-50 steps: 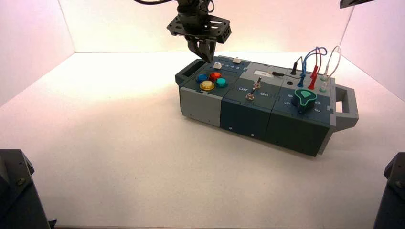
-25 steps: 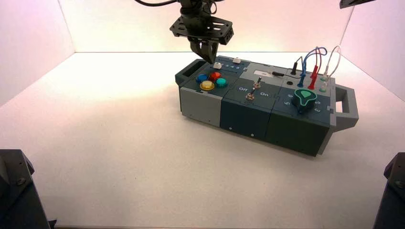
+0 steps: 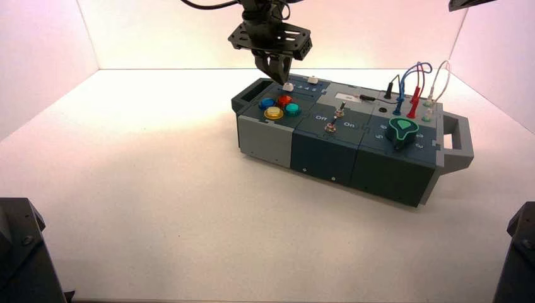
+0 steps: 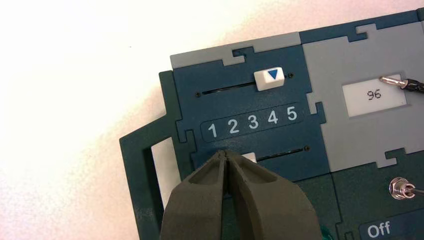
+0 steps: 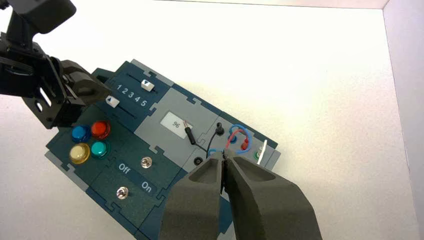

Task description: Move the bottom slider to position 4.

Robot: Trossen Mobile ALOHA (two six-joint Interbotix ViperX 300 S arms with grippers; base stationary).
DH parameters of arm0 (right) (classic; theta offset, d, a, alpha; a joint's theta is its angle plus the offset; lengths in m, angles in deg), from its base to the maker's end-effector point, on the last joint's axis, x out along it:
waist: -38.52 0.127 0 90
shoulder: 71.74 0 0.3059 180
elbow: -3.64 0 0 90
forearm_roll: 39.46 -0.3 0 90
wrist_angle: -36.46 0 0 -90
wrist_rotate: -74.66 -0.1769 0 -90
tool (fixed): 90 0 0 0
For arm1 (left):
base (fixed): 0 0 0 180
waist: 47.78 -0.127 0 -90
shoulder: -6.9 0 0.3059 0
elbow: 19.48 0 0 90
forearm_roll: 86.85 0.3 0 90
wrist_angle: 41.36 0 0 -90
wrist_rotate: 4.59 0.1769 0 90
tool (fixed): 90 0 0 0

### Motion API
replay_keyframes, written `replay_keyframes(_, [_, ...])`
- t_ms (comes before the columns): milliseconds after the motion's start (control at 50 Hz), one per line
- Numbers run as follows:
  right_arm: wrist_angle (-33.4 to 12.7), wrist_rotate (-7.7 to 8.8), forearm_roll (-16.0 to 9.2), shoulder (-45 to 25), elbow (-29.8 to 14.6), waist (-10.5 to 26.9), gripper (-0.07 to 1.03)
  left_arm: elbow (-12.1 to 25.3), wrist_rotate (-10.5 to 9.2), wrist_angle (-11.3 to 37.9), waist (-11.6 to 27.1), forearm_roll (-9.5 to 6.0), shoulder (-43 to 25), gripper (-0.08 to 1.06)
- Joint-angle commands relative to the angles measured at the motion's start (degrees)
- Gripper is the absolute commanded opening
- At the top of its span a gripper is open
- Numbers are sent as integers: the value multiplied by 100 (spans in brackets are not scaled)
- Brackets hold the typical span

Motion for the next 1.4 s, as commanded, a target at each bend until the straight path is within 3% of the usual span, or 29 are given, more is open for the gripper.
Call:
replay_keyframes(20, [35,9,9,9,-158,-18,-2,149,0,-9,62,-18,114,-3])
replay_keyframes(1400, [35,9,9,9,-158,-26,-2,149,-9,114,334,-79,149,-3])
